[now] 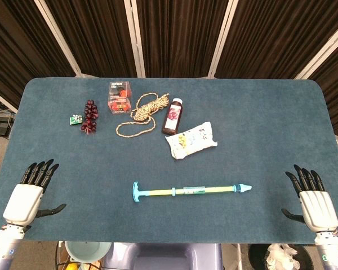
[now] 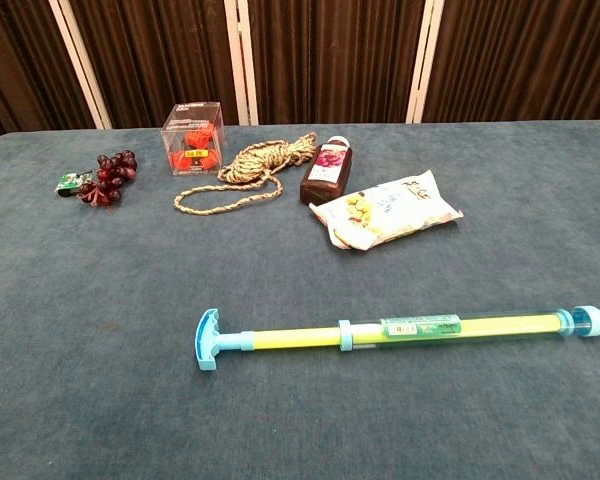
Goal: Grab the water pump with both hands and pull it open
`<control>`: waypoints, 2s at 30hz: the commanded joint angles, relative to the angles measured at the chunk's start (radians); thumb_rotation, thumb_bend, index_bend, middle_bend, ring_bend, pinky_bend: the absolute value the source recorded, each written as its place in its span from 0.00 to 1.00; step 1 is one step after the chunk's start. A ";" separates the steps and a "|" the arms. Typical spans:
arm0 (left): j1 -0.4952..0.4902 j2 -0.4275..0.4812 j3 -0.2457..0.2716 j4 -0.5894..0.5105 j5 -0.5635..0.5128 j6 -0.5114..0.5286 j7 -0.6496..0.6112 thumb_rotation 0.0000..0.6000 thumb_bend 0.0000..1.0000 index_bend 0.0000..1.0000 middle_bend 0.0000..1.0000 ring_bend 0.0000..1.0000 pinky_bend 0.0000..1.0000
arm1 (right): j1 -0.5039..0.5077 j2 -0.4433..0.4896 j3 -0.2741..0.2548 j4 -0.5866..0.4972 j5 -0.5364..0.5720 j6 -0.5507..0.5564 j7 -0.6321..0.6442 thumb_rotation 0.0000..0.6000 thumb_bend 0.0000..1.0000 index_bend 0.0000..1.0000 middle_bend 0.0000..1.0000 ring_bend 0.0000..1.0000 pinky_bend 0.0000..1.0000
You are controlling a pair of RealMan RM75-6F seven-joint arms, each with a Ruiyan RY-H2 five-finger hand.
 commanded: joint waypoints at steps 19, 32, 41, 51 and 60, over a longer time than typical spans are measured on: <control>-0.005 -0.001 0.010 -0.010 0.000 -0.021 0.014 1.00 0.02 0.03 0.00 0.00 0.00 | 0.000 -0.002 0.002 -0.001 0.003 -0.001 0.000 1.00 0.15 0.13 0.00 0.00 0.00; -0.012 -0.007 0.016 -0.041 0.005 -0.040 0.057 1.00 0.01 0.02 0.00 0.00 0.00 | -0.001 -0.010 0.000 0.016 -0.031 0.023 0.024 1.00 0.15 0.00 0.00 0.00 0.00; -0.056 -0.014 -0.011 -0.102 -0.004 -0.093 0.130 1.00 0.10 0.25 0.06 0.00 0.04 | 0.000 -0.008 -0.001 0.012 -0.023 0.013 0.021 1.00 0.15 0.02 0.00 0.00 0.00; -0.200 -0.139 -0.113 -0.192 -0.158 -0.286 0.377 1.00 0.14 0.36 0.12 0.00 0.11 | 0.002 -0.007 0.005 0.005 -0.010 0.009 0.021 1.00 0.15 0.03 0.00 0.00 0.00; -0.326 -0.338 -0.167 -0.145 -0.327 -0.394 0.603 1.00 0.17 0.38 0.13 0.01 0.11 | 0.003 -0.002 0.013 0.000 0.001 0.008 0.031 1.00 0.15 0.03 0.00 0.00 0.00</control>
